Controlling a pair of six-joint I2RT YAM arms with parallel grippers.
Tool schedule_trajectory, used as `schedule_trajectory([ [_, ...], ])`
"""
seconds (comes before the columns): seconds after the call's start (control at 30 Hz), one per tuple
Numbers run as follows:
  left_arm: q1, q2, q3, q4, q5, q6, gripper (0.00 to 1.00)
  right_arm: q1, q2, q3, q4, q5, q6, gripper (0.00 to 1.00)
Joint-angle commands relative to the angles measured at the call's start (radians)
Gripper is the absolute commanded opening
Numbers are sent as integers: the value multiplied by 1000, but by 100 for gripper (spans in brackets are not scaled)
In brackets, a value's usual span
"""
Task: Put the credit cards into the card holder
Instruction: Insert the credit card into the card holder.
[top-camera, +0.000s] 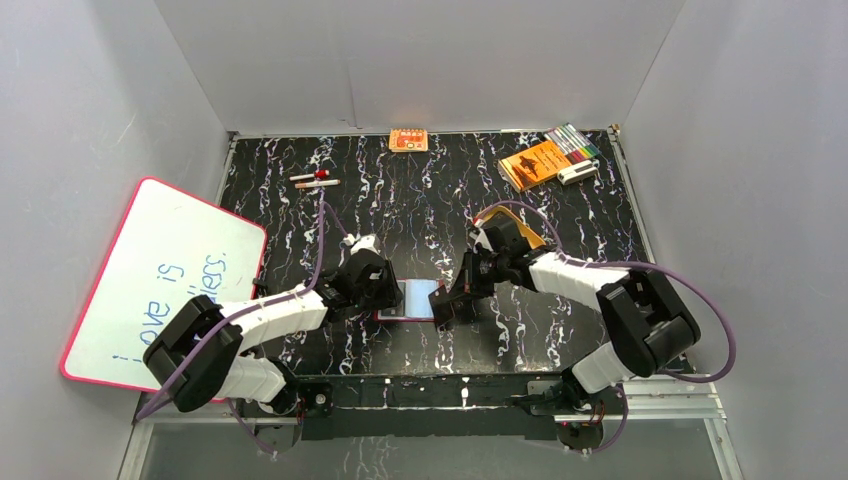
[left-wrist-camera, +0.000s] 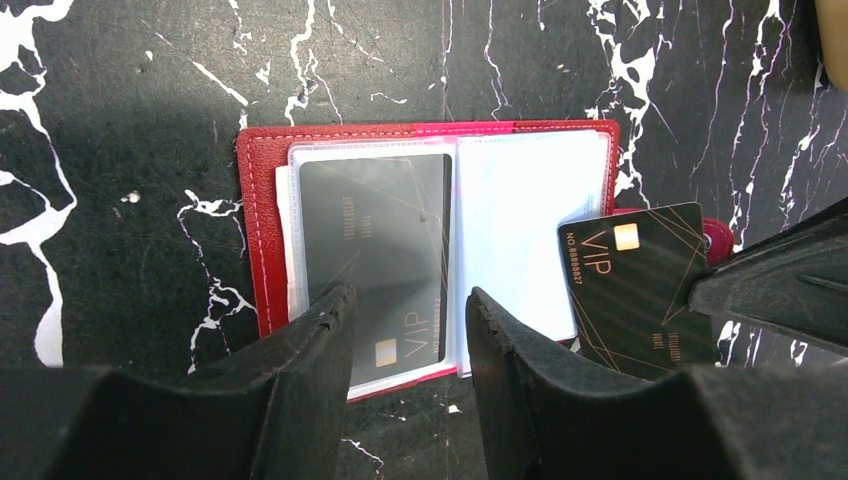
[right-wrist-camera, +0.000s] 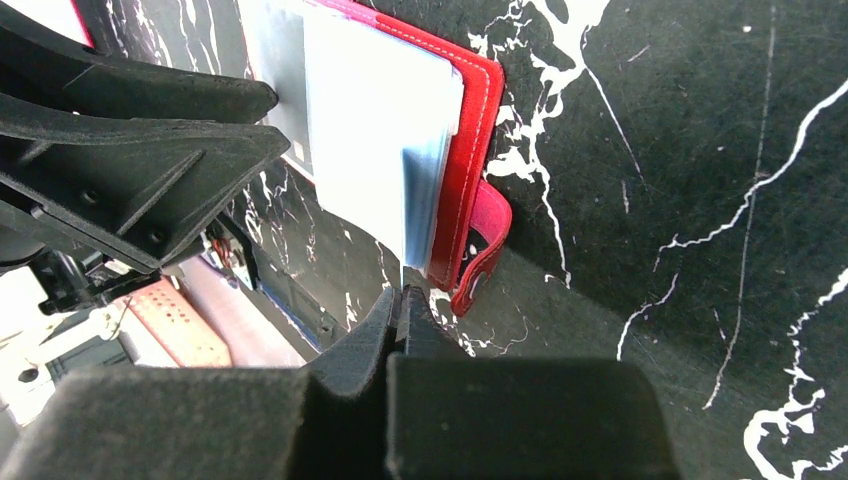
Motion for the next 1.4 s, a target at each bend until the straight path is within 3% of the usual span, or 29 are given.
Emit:
schedule_trajectory([
  [0.0,6,7,-18,1,-1,-2,42,13,32,26,59,-41,12,0],
  [0.9,6,-31,8,-21,3,3,57,68,122,77,206,-106,73,0],
  [1.37,6,65,26,-25,-27,11,30,70,90,69,187,-102,63,0],
])
